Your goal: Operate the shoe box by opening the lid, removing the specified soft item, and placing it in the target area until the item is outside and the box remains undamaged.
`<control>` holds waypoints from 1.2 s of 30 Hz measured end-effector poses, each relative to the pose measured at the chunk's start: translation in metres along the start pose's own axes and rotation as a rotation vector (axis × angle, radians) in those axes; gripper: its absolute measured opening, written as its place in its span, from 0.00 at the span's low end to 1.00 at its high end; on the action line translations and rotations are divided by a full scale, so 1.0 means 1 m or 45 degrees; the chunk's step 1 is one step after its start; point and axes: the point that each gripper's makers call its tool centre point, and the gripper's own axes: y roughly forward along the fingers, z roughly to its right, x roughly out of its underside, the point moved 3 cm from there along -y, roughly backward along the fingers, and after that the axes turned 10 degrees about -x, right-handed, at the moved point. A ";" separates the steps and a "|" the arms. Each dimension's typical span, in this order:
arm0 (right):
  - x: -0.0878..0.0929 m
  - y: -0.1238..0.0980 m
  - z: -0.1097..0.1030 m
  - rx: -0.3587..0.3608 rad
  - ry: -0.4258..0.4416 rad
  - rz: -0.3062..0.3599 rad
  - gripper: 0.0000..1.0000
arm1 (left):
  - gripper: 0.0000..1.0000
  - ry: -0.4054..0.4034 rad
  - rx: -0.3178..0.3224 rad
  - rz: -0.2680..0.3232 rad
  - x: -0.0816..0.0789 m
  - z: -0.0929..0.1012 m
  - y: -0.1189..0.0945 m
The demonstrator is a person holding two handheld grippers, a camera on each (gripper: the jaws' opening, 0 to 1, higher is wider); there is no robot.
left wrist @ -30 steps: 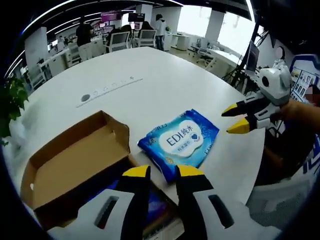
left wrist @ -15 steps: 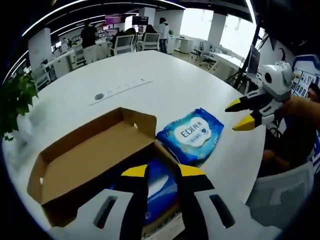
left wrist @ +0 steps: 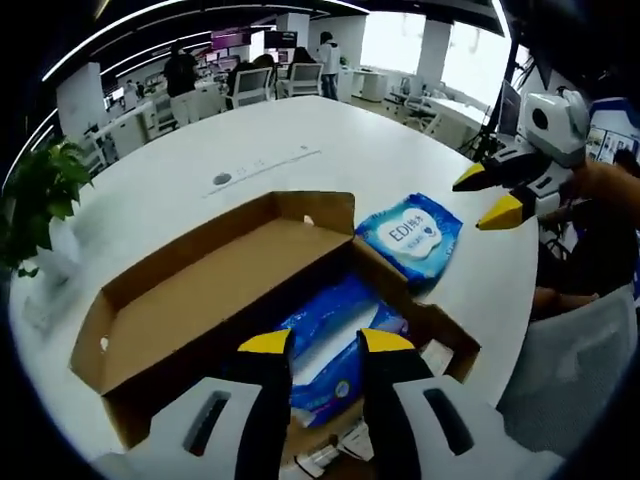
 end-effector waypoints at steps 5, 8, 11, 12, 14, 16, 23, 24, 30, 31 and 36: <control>-0.010 0.012 -0.009 -0.026 -0.039 -0.002 0.37 | 0.25 0.007 -0.023 -0.015 0.009 -0.011 0.000; -0.015 0.021 -0.014 -0.043 -0.071 -0.008 0.36 | 0.24 -0.003 -0.033 -0.024 0.014 -0.016 0.001; -0.019 0.028 -0.018 -0.057 -0.102 -0.017 0.36 | 0.24 -0.018 -0.042 -0.041 0.020 -0.020 0.002; -0.021 0.031 -0.020 -0.064 -0.112 -0.020 0.36 | 0.24 -0.024 -0.043 -0.043 0.022 -0.021 0.002; -0.024 0.036 -0.023 -0.073 -0.129 -0.025 0.36 | 0.24 -0.048 -0.046 -0.049 0.025 -0.022 0.002; -0.025 0.040 -0.026 -0.082 -0.155 -0.036 0.35 | 0.24 -0.064 -0.048 -0.057 0.029 -0.024 0.002; -0.033 0.060 -0.041 -0.119 -0.265 -0.075 0.33 | 0.20 -0.243 -0.037 -0.046 0.034 -0.025 0.004; -0.034 0.063 -0.043 -0.126 -0.274 -0.078 0.33 | 0.20 -0.250 -0.039 -0.050 0.036 -0.024 0.005; -0.037 0.080 -0.051 -0.156 -0.328 -0.106 0.32 | 0.19 -0.295 -0.066 -0.051 0.037 -0.024 0.010; -0.037 0.083 -0.052 -0.157 -0.341 -0.114 0.32 | 0.19 -0.303 -0.069 -0.054 0.038 -0.024 0.010; -0.036 0.098 -0.051 -0.136 -0.405 -0.157 0.28 | 0.09 -0.317 -0.110 -0.072 0.041 -0.028 0.012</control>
